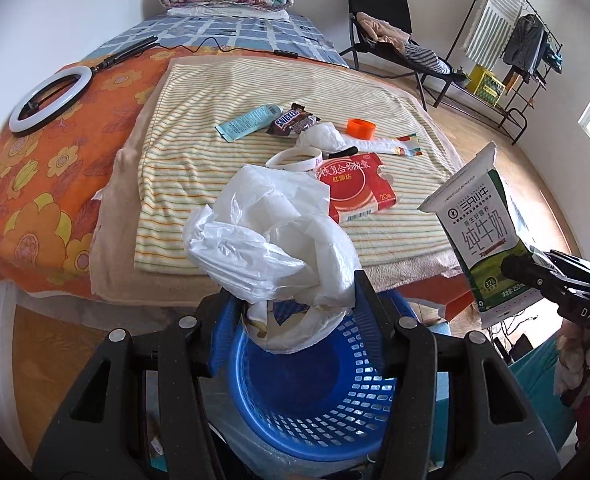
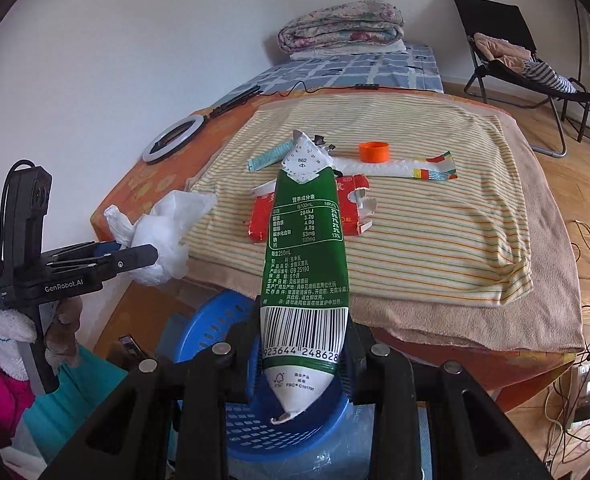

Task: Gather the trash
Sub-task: 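Lift the white bag with the left tool while the right tool lifts the milk carton, then lower both held items into the blue basket and open both tools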

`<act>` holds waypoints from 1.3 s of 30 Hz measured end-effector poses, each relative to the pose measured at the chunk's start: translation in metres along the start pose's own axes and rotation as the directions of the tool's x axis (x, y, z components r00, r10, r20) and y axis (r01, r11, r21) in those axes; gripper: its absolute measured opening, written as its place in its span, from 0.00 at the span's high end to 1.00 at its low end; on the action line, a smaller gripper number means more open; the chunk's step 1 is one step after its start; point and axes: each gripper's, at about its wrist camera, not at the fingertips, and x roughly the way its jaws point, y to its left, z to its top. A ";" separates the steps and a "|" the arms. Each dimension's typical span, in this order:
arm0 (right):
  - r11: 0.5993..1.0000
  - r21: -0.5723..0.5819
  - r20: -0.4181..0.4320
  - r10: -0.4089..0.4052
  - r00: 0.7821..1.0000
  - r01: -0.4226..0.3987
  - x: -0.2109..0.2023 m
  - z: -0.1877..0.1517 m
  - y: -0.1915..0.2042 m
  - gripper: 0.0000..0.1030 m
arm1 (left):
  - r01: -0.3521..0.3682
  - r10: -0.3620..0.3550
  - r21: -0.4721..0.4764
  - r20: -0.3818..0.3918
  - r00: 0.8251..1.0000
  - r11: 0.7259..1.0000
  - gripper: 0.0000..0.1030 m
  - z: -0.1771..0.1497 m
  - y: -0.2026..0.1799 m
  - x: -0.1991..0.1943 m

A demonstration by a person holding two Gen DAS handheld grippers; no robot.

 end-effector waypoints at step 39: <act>1.000 -0.005 -0.224 -0.005 0.975 0.004 0.064 -0.079 0.014 0.53 | -0.002 0.012 0.047 -0.220 0.975 0.999 0.41 -0.093 -0.020 0.055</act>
